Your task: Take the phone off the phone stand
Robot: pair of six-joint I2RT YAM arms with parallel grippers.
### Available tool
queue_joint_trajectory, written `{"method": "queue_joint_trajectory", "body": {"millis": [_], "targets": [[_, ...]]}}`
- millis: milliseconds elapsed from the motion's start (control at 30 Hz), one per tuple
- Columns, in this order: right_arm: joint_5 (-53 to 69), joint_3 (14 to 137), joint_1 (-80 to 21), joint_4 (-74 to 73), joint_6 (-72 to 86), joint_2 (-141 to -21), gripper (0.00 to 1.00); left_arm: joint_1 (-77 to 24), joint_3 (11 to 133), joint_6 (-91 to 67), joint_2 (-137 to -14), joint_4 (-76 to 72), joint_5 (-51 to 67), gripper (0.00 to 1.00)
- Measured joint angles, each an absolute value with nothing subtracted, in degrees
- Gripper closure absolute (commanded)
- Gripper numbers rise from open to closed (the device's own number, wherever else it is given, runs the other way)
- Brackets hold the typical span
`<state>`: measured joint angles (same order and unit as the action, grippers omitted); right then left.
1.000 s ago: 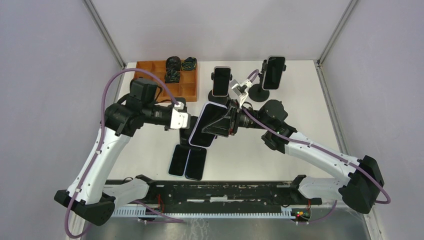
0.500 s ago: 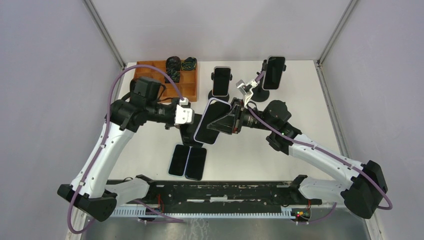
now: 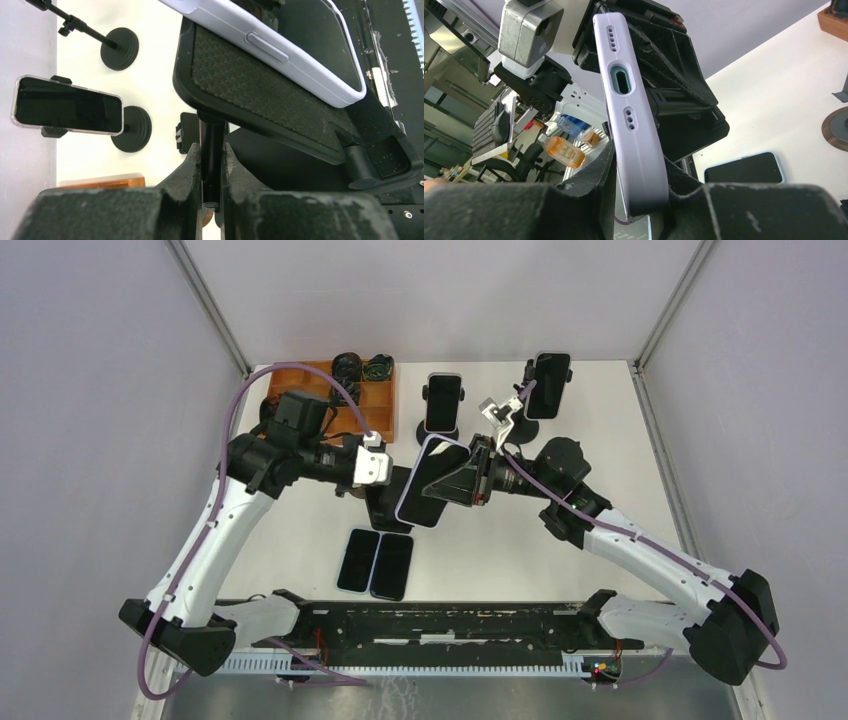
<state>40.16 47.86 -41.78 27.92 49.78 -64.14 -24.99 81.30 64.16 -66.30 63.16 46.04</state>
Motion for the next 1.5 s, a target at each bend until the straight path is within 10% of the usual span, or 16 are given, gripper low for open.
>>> {"method": "queue_joint_trajectory", "body": {"millis": [333, 567, 1100, 1500], "targets": [[40.1, 47.1, -38.6, 26.0, 49.8, -60.1, 0.77, -24.4, 83.9, 63.0, -68.7, 66.0, 45.0, 0.98], [40.1, 45.4, -37.9, 27.6, 51.9, -59.6, 1.00, -24.4, 85.5, 61.1, -68.7, 68.7, 45.3, 0.98], [39.3, 34.2, -33.1, 11.6, 46.2, -50.5, 1.00, -24.3, 87.2, 51.4, -66.5, 56.5, 41.6, 0.98], [36.0, 18.5, -35.0, 17.3, 51.0, -73.7, 1.00, -24.3, 87.2, 49.4, -66.3, 57.4, 41.6, 0.98]]}}
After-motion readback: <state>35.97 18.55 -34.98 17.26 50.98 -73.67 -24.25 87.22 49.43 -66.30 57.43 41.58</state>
